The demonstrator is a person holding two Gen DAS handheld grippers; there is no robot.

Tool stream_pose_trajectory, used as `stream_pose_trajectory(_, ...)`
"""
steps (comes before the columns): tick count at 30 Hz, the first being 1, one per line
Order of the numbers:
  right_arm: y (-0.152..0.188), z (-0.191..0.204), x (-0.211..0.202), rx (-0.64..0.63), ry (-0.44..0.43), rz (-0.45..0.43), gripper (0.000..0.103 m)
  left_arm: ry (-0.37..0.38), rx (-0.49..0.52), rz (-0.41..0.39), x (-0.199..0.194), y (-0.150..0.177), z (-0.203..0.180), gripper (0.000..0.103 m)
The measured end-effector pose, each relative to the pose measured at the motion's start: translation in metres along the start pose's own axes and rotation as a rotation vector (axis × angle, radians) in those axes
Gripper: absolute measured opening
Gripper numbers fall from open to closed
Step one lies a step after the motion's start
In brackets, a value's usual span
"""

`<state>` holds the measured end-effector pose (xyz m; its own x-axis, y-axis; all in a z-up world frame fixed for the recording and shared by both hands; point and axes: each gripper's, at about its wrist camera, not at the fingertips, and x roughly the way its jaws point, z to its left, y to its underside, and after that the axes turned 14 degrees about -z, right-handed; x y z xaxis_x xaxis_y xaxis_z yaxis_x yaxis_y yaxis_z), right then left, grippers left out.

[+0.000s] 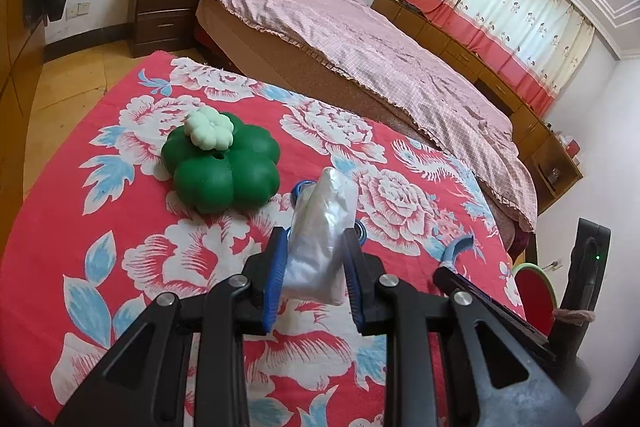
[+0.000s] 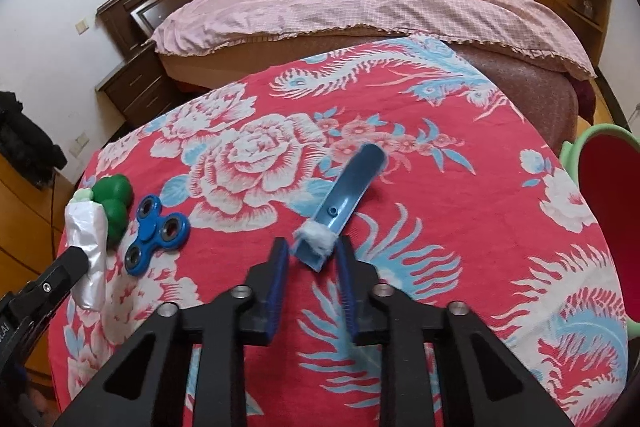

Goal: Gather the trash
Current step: 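Grasp the blue toothbrush with the right tool while the left tool holds the tissue pack, then carry the tissue pack in the left tool and toothbrush in the right over the bucket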

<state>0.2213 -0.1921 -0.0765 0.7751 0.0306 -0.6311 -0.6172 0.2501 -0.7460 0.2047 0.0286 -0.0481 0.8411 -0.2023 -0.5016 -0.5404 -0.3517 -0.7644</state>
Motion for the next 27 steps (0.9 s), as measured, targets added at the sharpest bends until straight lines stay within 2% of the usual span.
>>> stream_pose_trajectory(10,0.006,-0.013,-0.019,0.001,-0.028,0.001,0.021,0.014,0.012,0.002,-0.005,0.001,-0.008,0.027)
stream_pose_trajectory(27,0.009,-0.058,-0.099,0.051,-0.032,-0.089,0.021,0.098,0.066,0.017,-0.031,0.009,-0.05,0.027)
